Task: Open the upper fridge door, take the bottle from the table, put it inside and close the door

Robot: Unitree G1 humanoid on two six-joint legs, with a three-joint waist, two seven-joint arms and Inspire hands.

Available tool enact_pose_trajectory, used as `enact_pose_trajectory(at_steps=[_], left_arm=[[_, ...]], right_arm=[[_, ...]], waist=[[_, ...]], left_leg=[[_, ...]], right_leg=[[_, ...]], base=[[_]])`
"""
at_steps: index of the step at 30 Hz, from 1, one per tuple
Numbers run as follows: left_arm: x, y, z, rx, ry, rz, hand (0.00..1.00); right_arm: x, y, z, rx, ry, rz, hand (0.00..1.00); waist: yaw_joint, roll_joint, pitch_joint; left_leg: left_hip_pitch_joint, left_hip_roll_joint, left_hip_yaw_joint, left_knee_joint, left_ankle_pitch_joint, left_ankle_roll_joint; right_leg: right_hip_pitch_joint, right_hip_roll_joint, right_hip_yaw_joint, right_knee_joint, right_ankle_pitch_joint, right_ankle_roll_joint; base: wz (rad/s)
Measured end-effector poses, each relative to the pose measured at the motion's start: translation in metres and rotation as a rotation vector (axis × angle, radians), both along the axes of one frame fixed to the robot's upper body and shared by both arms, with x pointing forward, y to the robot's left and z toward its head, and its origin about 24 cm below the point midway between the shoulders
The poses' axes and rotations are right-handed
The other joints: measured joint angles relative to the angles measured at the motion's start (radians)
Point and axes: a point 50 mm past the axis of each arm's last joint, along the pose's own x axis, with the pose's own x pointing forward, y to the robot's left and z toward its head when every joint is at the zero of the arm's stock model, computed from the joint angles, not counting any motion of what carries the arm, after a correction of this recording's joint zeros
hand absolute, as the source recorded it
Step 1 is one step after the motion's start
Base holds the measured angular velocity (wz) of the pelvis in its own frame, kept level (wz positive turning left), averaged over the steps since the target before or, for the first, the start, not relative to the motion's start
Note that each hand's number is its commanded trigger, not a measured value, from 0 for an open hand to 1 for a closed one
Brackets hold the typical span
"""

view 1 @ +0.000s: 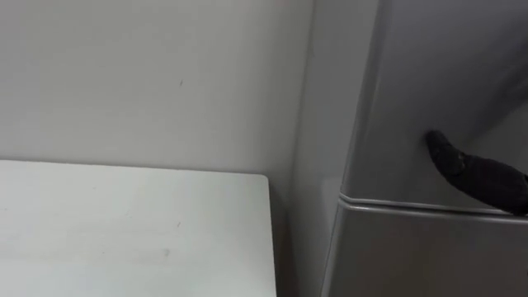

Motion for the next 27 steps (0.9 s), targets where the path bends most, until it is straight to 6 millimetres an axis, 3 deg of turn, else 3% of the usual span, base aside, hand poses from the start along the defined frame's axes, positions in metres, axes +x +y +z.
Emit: enact_pose_trajectory(at_steps=[14,20,24,27], left_arm=[[-0.011,0.007,0.003,0.014,-0.005,0.069,0.00],[-0.011,0.008,0.003,0.028,-0.011,0.072,0.00],[-0.013,0.008,0.003,0.027,-0.016,0.073,0.00],[-0.012,0.008,0.003,0.034,-0.021,0.078,0.00]], right_arm=[[-0.007,-0.015,0.008,0.014,-0.012,-0.019,0.00],[-0.012,-0.033,0.017,0.024,-0.047,-0.078,0.00],[-0.022,-0.054,0.011,0.110,-0.049,-0.151,0.00],[-0.029,-0.058,0.007,0.130,-0.061,-0.167,0.00]], waist=[[-0.038,-0.011,-0.0050],[-0.046,-0.017,-0.0041],[-0.049,-0.022,-0.0027],[-0.051,-0.022,-0.0022]], left_leg=[[0.005,-0.001,0.000,-0.004,0.000,0.002],[0.004,0.000,0.000,-0.010,0.000,0.001],[0.006,-0.004,0.001,-0.018,0.000,0.001],[0.004,-0.004,0.001,-0.020,-0.001,0.001]], right_leg=[[0.003,-0.002,0.001,0.000,-0.001,0.003],[0.004,-0.001,0.000,-0.004,-0.002,0.005],[0.013,0.003,-0.001,-0.017,-0.002,0.006],[0.008,0.003,0.000,-0.020,-0.004,0.008]], base=[[0.00],[0.00],[0.05],[0.01]])
